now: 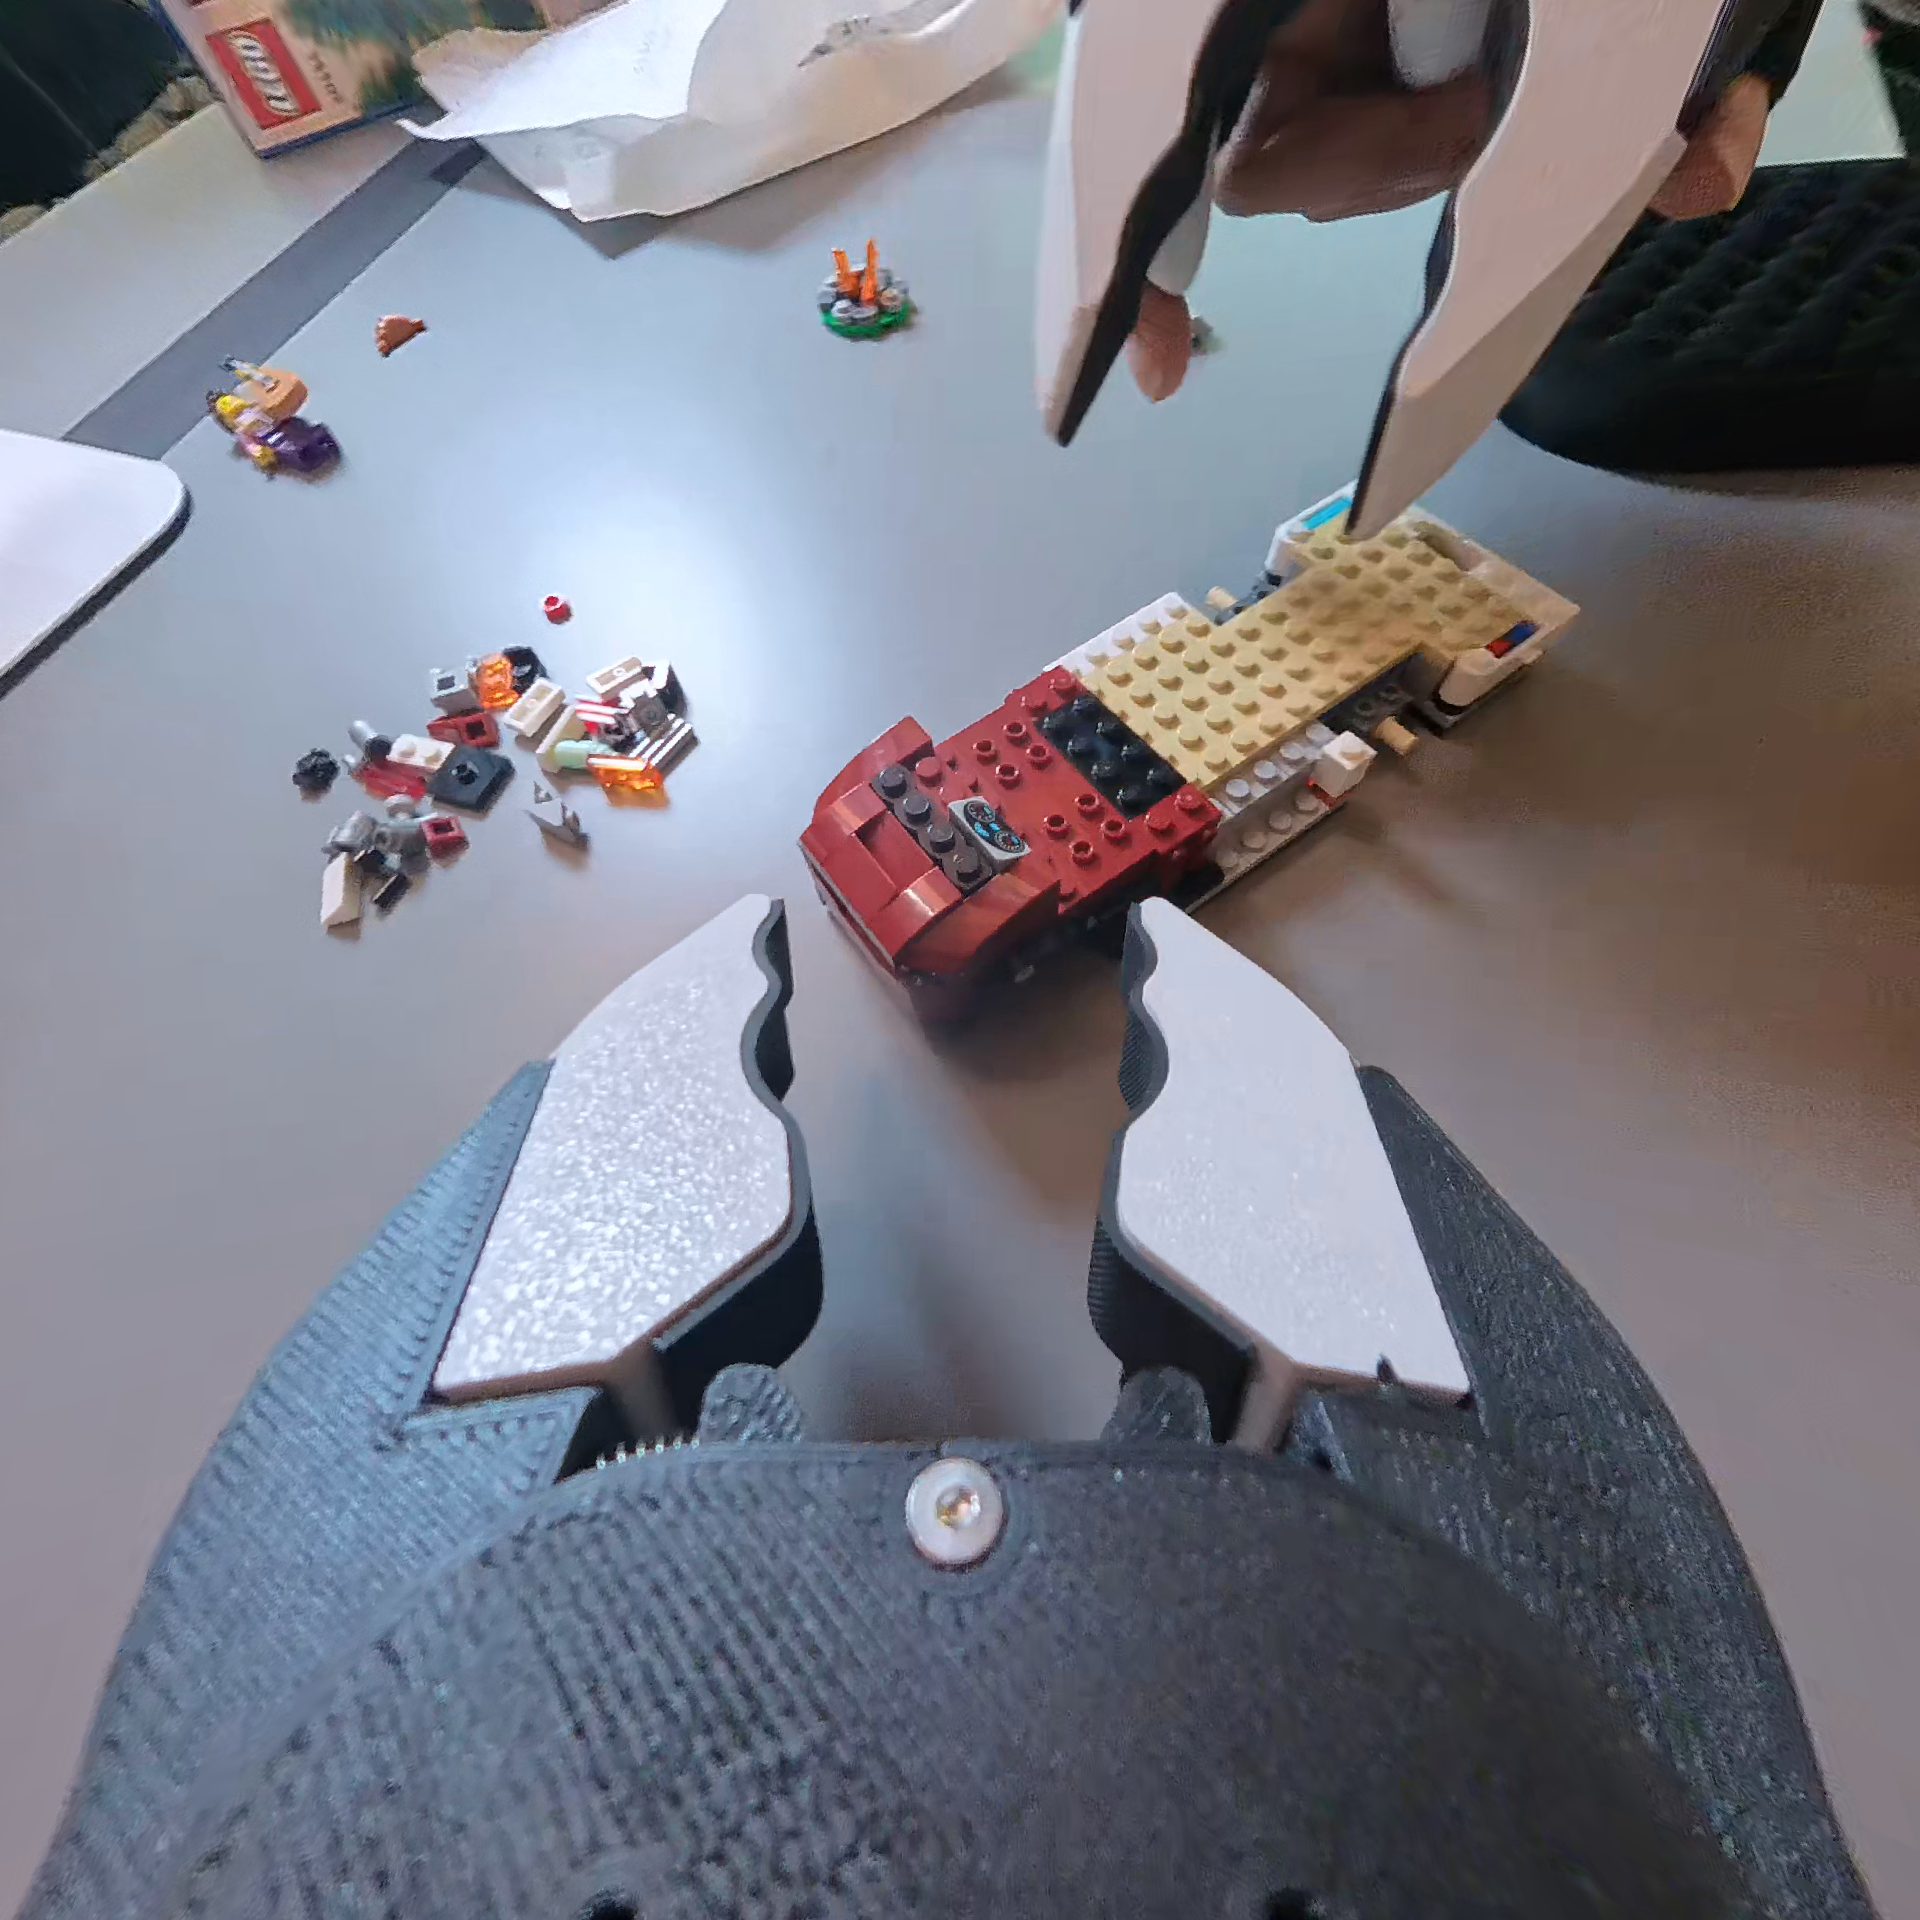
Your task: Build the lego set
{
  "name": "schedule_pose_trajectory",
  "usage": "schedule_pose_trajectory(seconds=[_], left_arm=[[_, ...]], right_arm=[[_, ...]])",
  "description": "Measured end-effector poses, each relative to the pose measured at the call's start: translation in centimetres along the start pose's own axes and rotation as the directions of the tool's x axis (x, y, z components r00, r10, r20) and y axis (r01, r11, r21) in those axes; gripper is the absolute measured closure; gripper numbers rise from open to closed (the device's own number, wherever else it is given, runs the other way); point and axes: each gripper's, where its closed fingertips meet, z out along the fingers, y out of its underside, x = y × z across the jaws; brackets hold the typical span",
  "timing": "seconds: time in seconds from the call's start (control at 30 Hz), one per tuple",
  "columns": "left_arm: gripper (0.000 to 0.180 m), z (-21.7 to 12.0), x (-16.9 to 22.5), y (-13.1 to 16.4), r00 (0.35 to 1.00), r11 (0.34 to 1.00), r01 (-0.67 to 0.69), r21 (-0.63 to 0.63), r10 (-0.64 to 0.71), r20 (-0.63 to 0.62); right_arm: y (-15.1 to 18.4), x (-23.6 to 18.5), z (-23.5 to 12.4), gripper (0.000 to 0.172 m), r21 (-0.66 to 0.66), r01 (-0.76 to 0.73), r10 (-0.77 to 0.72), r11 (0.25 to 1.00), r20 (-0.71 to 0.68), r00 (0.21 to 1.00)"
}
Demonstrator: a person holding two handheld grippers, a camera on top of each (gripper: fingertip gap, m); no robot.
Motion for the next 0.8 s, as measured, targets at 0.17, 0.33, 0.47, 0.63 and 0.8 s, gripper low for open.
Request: schedule_pose_trajectory(seconds=[0.17, 0.33, 0.47, 0.63, 0.8], left_arm=[[0.112, 0.4, -0.4, 0.1, 0.985, 0.988, -0.143, -0.063, 0.137, -0.102], [0.099, 2.1, -0.5, 1.3, 0.935, 0.951, -0.280, -0.131, 0.238, -0.264], [0.107, 3.2, 0.2, 1.5, 0.898, 0.930, -0.335, -0.150, 0.267, -0.351], [0.106, 3.0, 0.0, 1.6, 0.917, 0.945, -0.303, -0.127, 0.253, -0.308], [0.111, 1.7, -0.2, 2.1, 0.946, 0.982, -0.170, -0.083, 0.139, -0.292]], right_arm=[[5.1, -2.4, -2.4, 0.107, -0.098, -0.132, 0.125, 0.986, -0.070, 0.990], [7.9, -4.4, -2.0, 0.098, -0.194, -0.159, 0.143, 0.968, -0.096, 0.985], [8.6, -4.4, -0.9, 0.097, -0.252, -0.130, 0.102, 0.959, -0.119, 0.988], [8.2, -4.1, -0.7, 0.101, -0.227, -0.106, 0.090, 0.968, -0.079, 0.993], [3.6, -3.9, -2.5, 0.102, -0.065, -0.116, 0.117, 0.991, 0.024, 0.993]])
